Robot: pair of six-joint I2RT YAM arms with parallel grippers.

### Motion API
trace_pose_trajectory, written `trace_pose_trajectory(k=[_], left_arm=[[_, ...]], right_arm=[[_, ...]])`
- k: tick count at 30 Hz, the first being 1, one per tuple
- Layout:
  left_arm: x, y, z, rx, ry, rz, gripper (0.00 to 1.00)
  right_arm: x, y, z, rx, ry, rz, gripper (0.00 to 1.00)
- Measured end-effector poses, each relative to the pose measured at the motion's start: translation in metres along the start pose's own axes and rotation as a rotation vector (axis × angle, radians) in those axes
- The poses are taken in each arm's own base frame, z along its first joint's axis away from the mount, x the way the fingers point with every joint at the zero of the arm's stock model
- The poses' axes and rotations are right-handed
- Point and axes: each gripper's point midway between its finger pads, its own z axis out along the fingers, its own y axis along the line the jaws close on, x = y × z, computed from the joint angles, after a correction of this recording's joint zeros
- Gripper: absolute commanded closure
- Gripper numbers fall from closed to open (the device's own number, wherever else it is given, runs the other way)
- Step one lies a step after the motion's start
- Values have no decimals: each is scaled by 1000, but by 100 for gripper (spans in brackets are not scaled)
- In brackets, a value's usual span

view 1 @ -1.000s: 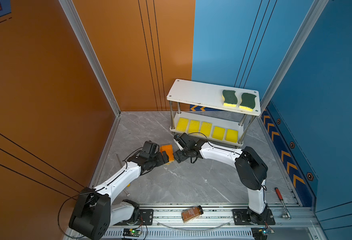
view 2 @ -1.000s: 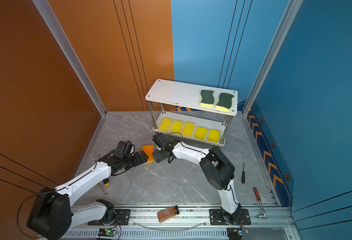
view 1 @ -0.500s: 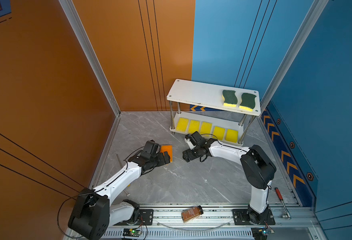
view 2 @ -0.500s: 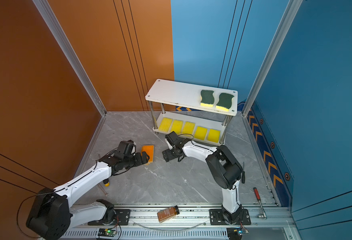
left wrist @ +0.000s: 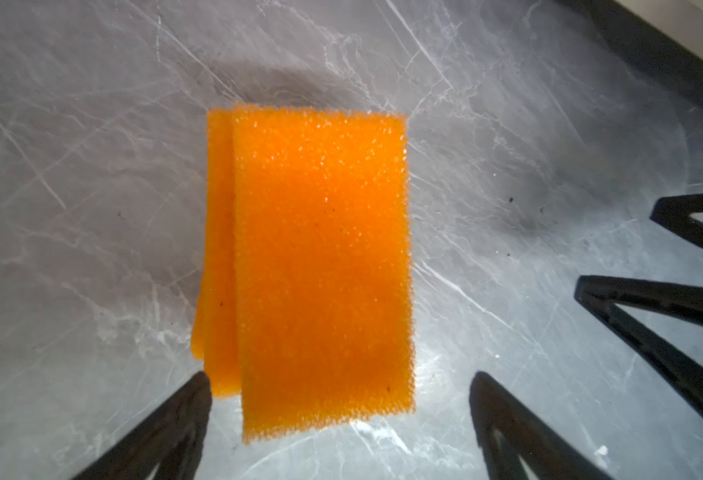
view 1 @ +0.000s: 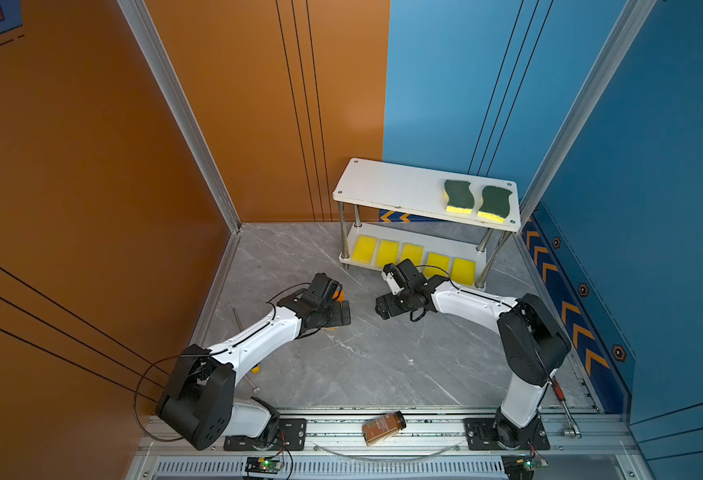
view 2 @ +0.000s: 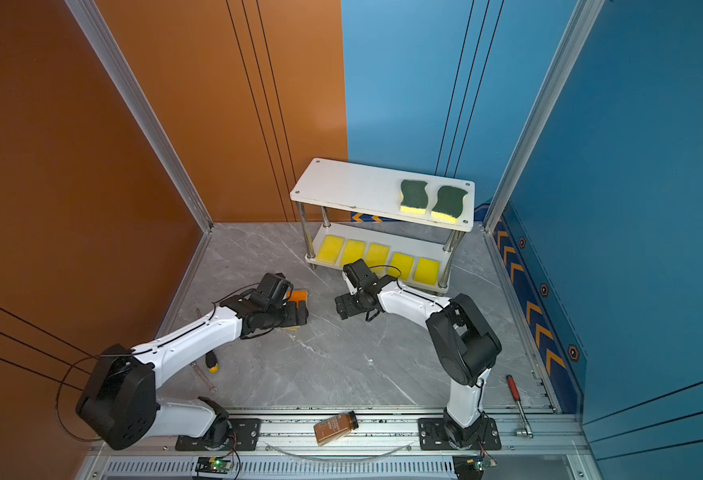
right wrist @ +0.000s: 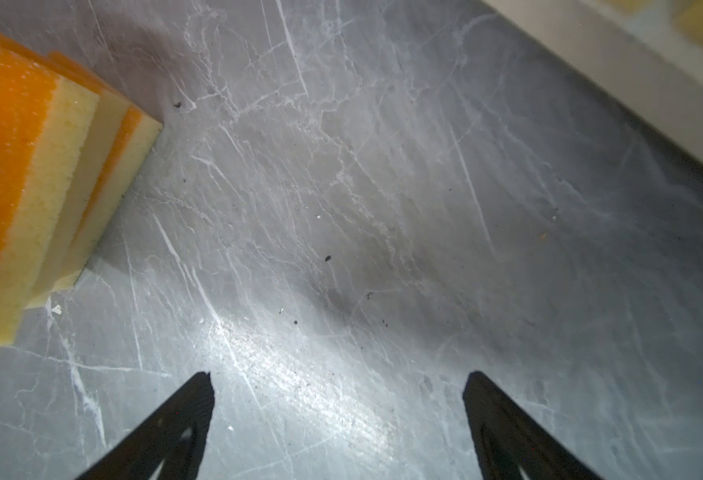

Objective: Place and organize the cleaning sponges onto the shelf
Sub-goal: 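Lower the left gripper onto the orange sponge stack while the right gripper hovers nearby, then close the left gripper on the top orange sponge and lift it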

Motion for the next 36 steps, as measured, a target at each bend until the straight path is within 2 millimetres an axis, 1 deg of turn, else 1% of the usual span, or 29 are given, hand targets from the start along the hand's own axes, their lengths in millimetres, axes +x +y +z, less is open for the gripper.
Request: trace_pose_trajectory(k=[16, 24, 29, 36], left_arm=[[1, -2, 9, -70, 23, 45, 2], [-1, -10, 12, -103, 27, 85, 2], [0, -9, 13, -131, 33, 103, 0], [3, -4, 15, -162, 40, 111, 6]], right_arm=[[3, -1, 1, 1, 6, 4, 7], [6, -2, 3, 3, 12, 8, 7], [6, -2, 3, 4, 13, 8, 7], [6, -2, 3, 4, 10, 8, 7]])
